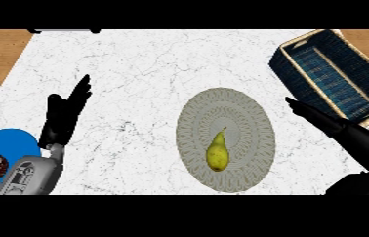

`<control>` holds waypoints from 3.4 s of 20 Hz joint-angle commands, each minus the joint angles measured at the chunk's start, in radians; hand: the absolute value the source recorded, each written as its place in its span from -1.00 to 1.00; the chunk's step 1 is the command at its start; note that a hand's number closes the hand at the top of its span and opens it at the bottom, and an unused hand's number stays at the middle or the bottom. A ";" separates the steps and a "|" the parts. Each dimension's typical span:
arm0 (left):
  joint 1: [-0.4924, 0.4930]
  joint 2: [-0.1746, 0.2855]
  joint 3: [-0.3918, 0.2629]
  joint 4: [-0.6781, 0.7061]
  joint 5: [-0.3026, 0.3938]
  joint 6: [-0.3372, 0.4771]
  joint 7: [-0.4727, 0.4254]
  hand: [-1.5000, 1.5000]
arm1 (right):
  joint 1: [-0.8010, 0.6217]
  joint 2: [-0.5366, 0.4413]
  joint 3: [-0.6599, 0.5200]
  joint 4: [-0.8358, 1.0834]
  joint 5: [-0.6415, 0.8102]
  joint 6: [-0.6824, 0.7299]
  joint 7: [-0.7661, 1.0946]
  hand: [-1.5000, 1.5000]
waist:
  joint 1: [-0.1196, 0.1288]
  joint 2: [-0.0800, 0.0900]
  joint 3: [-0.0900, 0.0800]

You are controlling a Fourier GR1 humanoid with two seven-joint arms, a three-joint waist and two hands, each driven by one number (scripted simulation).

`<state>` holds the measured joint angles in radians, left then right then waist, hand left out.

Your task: Pick the pear from the placemat and place it in the basket

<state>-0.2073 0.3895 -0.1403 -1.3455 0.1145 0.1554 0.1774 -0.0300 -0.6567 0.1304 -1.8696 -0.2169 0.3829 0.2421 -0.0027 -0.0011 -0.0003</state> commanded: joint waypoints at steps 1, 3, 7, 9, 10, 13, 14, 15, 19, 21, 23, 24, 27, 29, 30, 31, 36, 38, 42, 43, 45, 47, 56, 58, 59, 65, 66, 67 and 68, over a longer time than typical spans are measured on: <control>-0.010 -0.007 0.032 0.039 -0.023 -0.033 -0.023 0.00 | 0.041 0.078 -0.003 0.068 0.141 -0.017 -0.087 -1.00 | 0.000 0.001 0.001; -0.015 -0.011 0.046 0.060 -0.040 -0.053 -0.046 0.00 | 0.009 0.121 0.003 0.081 0.179 -0.035 -0.068 -1.00 | 0.001 0.002 0.000; 0.024 -0.039 0.067 -0.047 -0.070 -0.051 0.032 0.00 | 0.017 0.184 -0.023 0.072 0.221 -0.015 -0.032 -1.00 | 0.003 0.000 0.000; -0.018 -0.061 0.061 -0.032 -0.095 -0.050 0.042 0.00 | -0.029 0.244 0.023 0.090 0.259 -0.036 0.008 -1.00 | 0.003 0.001 0.000; -0.034 -0.064 0.096 0.058 -0.084 -0.080 -0.014 0.00 | -0.016 0.231 -0.004 0.158 0.280 0.003 -0.089 -1.00 | 0.001 0.001 0.000; -0.023 -0.066 0.090 -0.051 -0.104 -0.080 0.073 0.00 | -0.015 0.264 0.007 0.176 0.286 0.029 -0.103 -1.00 | 0.003 0.001 0.000; 0.006 -0.103 0.085 -0.005 -0.112 -0.071 -0.006 0.00 | -0.006 0.307 0.046 0.159 0.327 -0.006 -0.077 -1.00 | 0.002 0.001 0.000; -0.005 -0.099 0.079 -0.053 -0.122 -0.059 0.039 0.00 | -0.093 0.329 0.058 0.244 0.357 -0.014 -0.074 -1.00 | 0.006 0.001 0.000; 0.001 -0.124 0.073 -0.044 -0.164 -0.050 0.049 0.00 | -0.006 0.370 0.070 0.336 0.461 -0.072 -0.258 -1.00 | 0.004 0.002 0.001; -0.010 -0.144 0.106 -0.042 -0.169 -0.068 0.055 0.00 | -0.054 0.394 0.056 0.296 0.468 -0.036 -0.160 -1.00 | 0.003 0.001 0.000; -0.023 -0.121 0.141 -0.007 -0.161 -0.115 0.029 0.00 | -0.038 0.407 0.066 0.302 0.502 -0.036 -0.195 -1.00 | 0.002 0.001 0.000; 0.059 -0.142 0.103 -0.113 -0.195 -0.083 0.059 0.00 | -0.062 0.431 0.044 0.311 0.492 -0.055 -0.171 -1.00 | 0.005 0.000 0.000; -0.003 -0.136 0.157 -0.075 -0.163 -0.126 0.090 0.00 | -0.107 0.468 0.053 0.388 0.530 -0.055 -0.204 -1.00 | 0.004 0.001 0.000; -0.077 -0.134 0.164 -0.008 -0.174 -0.136 0.103 0.00 | -0.128 0.497 0.060 0.344 0.523 -0.053 -0.128 -1.00 | 0.002 0.001 0.000; 0.073 -0.149 0.146 -0.149 -0.188 -0.128 0.082 0.00 | -0.037 0.453 0.038 0.305 0.520 -0.027 -0.198 -1.00 | 0.004 0.000 0.000; -0.053 -0.182 0.130 -0.013 -0.229 -0.089 0.062 0.00 | -0.115 0.525 0.081 0.404 0.574 -0.092 -0.189 -1.00 | 0.002 0.002 0.000; -0.013 -0.137 0.204 -0.050 -0.183 -0.179 0.061 0.00 | -0.062 0.551 0.102 0.423 0.628 -0.099 -0.216 -1.00 | 0.003 0.001 0.000; -0.041 -0.194 0.169 -0.006 -0.259 -0.107 0.038 0.00 | -0.075 0.543 0.073 0.372 0.595 -0.045 -0.168 -1.00 | 0.001 0.001 0.000; 0.044 -0.180 0.193 -0.065 -0.231 -0.158 0.026 0.00 | -0.098 0.564 0.054 0.380 0.592 -0.026 -0.116 -1.00 | 0.003 0.001 0.000; 0.023 -0.176 0.191 -0.040 -0.239 -0.163 0.018 0.00 | -0.069 0.609 0.129 0.370 0.650 -0.073 -0.111 -1.00 | 0.003 0.001 0.000; -0.018 -0.182 0.206 -0.063 -0.243 -0.163 0.066 0.00 | -0.093 0.570 0.063 0.413 0.604 -0.011 -0.175 -1.00 | 0.002 0.001 0.000; 0.003 -0.204 0.202 -0.007 -0.252 -0.153 0.010 0.00 | -0.159 0.593 0.044 0.516 0.616 -0.031 -0.190 -1.00 | 0.003 0.001 0.000; -0.036 -0.243 0.185 -0.055 -0.290 -0.130 0.094 0.00 | -0.120 0.630 0.065 0.521 0.667 -0.085 -0.196 -1.00 | 0.002 0.001 0.000; -0.019 -0.167 0.259 0.001 -0.230 -0.216 0.013 0.00 | -0.105 0.606 0.112 0.515 0.702 -0.053 -0.233 1.00 | 0.002 0.001 0.000; -0.050 -0.211 0.227 0.028 -0.272 -0.163 0.013 0.00 | -0.120 0.655 0.146 0.529 0.722 -0.115 -0.233 1.00 | 0.002 0.001 0.000; -0.021 -0.200 0.233 -0.041 -0.260 -0.184 0.049 0.00 | -0.148 0.631 0.149 0.582 0.849 -0.232 -0.343 1.00 | 0.004 0.001 0.000; -0.022 -0.189 0.246 -0.005 -0.259 -0.194 0.010 0.00 | -0.167 0.629 0.140 0.574 0.855 -0.221 -0.317 1.00 | 0.003 0.001 0.000; -0.032 -0.214 0.232 -0.013 -0.264 -0.176 0.042 0.00 | -0.170 0.596 0.110 0.671 0.859 -0.253 -0.429 1.00 | 0.004 0.002 0.000; 0.021 -0.191 0.238 -0.061 -0.248 -0.201 0.016 0.00 | -0.164 0.570 0.178 0.569 0.937 -0.236 -0.300 1.00 | 0.007 -0.001 0.000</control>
<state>-0.2260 0.1939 0.0973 -1.3741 -0.1385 -0.0351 0.2109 -0.1888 -0.0477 0.2649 -1.2863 0.6238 0.1675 -0.0930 0.0019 -0.0038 -0.0010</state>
